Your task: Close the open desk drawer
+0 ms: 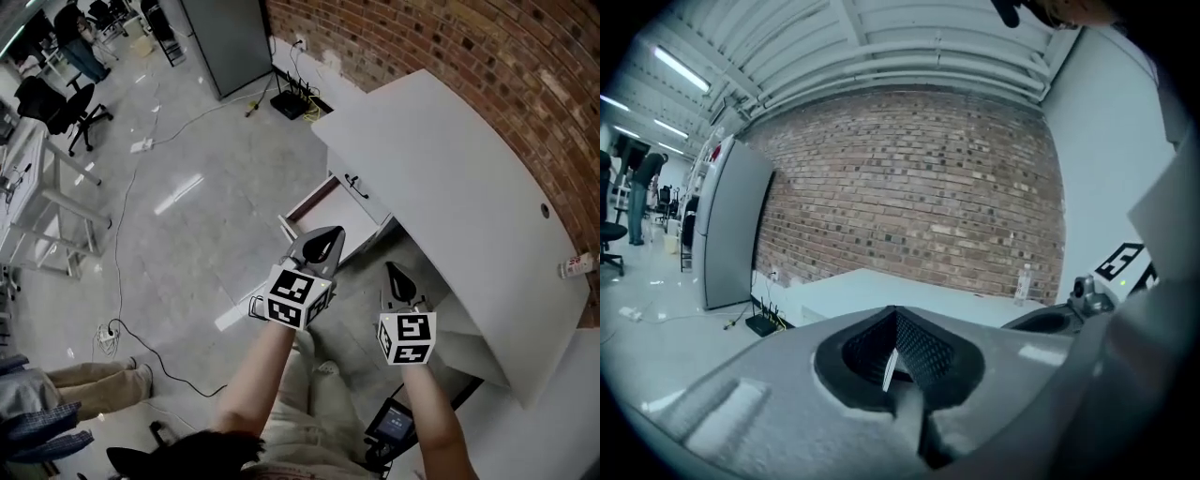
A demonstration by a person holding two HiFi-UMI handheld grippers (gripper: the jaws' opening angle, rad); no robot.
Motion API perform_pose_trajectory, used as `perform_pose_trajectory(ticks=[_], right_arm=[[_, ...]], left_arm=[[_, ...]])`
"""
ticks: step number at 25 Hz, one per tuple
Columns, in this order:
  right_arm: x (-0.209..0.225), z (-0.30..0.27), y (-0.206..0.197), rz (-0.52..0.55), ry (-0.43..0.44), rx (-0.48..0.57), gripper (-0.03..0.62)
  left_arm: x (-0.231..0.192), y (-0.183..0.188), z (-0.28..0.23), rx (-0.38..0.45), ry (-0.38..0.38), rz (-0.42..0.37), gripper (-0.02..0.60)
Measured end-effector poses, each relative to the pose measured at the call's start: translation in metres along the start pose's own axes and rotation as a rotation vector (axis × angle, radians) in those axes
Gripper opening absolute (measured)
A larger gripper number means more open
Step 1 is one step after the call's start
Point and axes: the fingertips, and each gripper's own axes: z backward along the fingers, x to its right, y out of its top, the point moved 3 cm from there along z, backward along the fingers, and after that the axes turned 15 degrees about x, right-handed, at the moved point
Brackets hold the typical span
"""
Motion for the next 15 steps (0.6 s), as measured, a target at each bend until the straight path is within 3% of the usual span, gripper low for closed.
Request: perform_pose_trajectory(ticks=[7, 15], right_arm=[[-0.011, 0.031, 0.015, 0.016, 0.058, 0.012, 0.012], [-0.014, 0.009, 0.003, -0.075, 0.088, 0.084, 0.011]], left_arm=[[0.015, 0.030, 0.048, 0.050, 0.030, -0.017, -0.002], [-0.020, 0.003, 0.066, 0.069, 0.024, -0.026, -0.002]])
